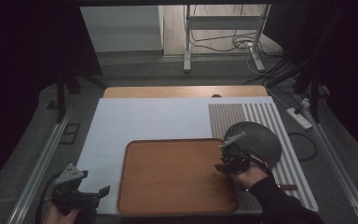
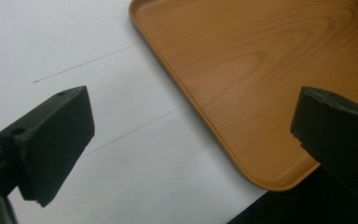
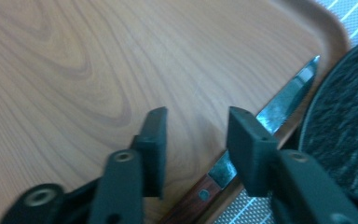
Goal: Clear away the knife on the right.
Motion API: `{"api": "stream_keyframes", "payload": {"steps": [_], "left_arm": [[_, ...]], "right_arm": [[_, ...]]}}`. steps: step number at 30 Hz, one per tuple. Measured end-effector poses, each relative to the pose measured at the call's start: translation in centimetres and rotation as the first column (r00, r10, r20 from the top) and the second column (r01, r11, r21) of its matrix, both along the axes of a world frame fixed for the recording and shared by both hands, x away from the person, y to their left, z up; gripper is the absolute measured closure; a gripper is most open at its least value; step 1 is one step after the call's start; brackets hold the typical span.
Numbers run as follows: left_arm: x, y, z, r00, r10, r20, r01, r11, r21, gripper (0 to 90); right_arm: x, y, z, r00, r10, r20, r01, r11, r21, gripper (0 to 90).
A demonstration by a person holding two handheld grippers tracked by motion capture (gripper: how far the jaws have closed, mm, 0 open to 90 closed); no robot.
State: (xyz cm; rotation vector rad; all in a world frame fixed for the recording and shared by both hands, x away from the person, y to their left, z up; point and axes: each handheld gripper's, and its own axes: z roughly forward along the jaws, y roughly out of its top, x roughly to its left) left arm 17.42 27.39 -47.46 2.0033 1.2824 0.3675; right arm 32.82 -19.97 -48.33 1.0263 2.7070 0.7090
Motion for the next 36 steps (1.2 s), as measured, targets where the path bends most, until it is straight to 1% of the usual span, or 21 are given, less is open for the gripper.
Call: {"api": "stream_keyframes", "payload": {"steps": [4, 6, 8, 10, 12, 15, 19, 21, 23, 26, 28, 32, 36], "left_arm": [[0.0, 0.0, 0.0, 1.0000, -0.001, 0.000, 0.001, 1.0000, 0.001, 0.1], [0.0, 0.0, 0.0, 1.0000, -0.001, 0.000, 0.001, 1.0000, 0.001, 0.1], [0.0, 0.0, 0.0, 1.0000, -0.001, 0.000, 0.001, 1.0000, 0.001, 0.1], [0.0, 0.0, 0.0, 1.0000, -0.002, 0.000, 0.002, 1.0000, 0.001, 0.1], [0.0, 0.0, 0.0, 1.0000, -0.002, -0.001, 0.002, 1.0000, 0.002, 0.1], [0.0, 0.0, 0.0, 1.0000, -0.002, -0.001, 0.002, 1.0000, 0.002, 0.1], [0.0, 0.0, 0.0, 1.0000, -0.003, 0.000, 0.003, 1.0000, 0.003, 0.1], [0.0, 0.0, 0.0, 1.0000, -0.003, 0.000, 0.003, 1.0000, 0.003, 0.2], [0.0, 0.0, 0.0, 1.0000, -0.004, 0.000, 0.004, 1.0000, 0.003, 0.2], [0.0, -0.1, 0.0, 1.0000, -0.004, 0.000, 0.004, 1.0000, 0.005, 0.2], [0.0, -0.1, 0.0, 1.0000, -0.003, -0.001, 0.003, 1.0000, 0.005, 0.2], [0.0, -0.1, 0.0, 1.0000, -0.003, -0.002, 0.003, 1.0000, 0.006, 0.2], [0.0, -0.1, 0.0, 1.0000, -0.002, -0.003, 0.002, 1.0000, 0.006, 0.2]], "right_arm": [[-0.1, -0.2, 0.2, 1.0000, -0.006, 0.000, 0.006, 0.999, 0.034, 38.1], [-0.1, -0.3, 0.3, 0.9999, -0.014, -0.003, 0.014, 0.999, 0.042, 29.5], [-0.1, -0.3, 0.3, 0.9998, -0.019, -0.002, 0.019, 0.999, 0.040, 26.0], [-0.1, -0.4, 0.4, 0.9997, -0.026, -0.001, 0.026, 0.999, 0.047, 20.9], [-0.1, -0.4, 0.4, 0.9998, -0.017, -0.008, 0.018, 0.998, 0.059, 20.5], [-0.2, -0.5, 0.4, 0.9997, -0.008, -0.022, 0.010, 0.998, 0.058, 18.0], [-0.4, -0.6, 0.5, 1.0000, -0.001, -0.007, 0.002, 0.999, 0.046, 11.7], [-0.5, -0.6, 0.6, 0.9998, 0.018, -0.006, -0.017, 0.999, 0.048, 8.5], [-0.8, -0.4, 0.8, 0.9993, 0.037, 0.006, -0.038, 0.998, 0.041, 3.2], [-1.2, -0.3, 0.9, 0.9981, 0.052, 0.035, -0.053, 0.998, 0.034, 2.6], [-1.4, -0.4, 1.0, 0.9979, 0.047, 0.044, -0.049, 0.998, 0.040, 0.4], [-1.3, -1.3, 1.2, 0.9988, 0.026, 0.041, -0.029, 0.997, 0.069, 0.0], [-1.5, -2.2, 1.4, 0.9982, 0.005, 0.060, -0.010, 0.996, 0.092, 0.0]]}}
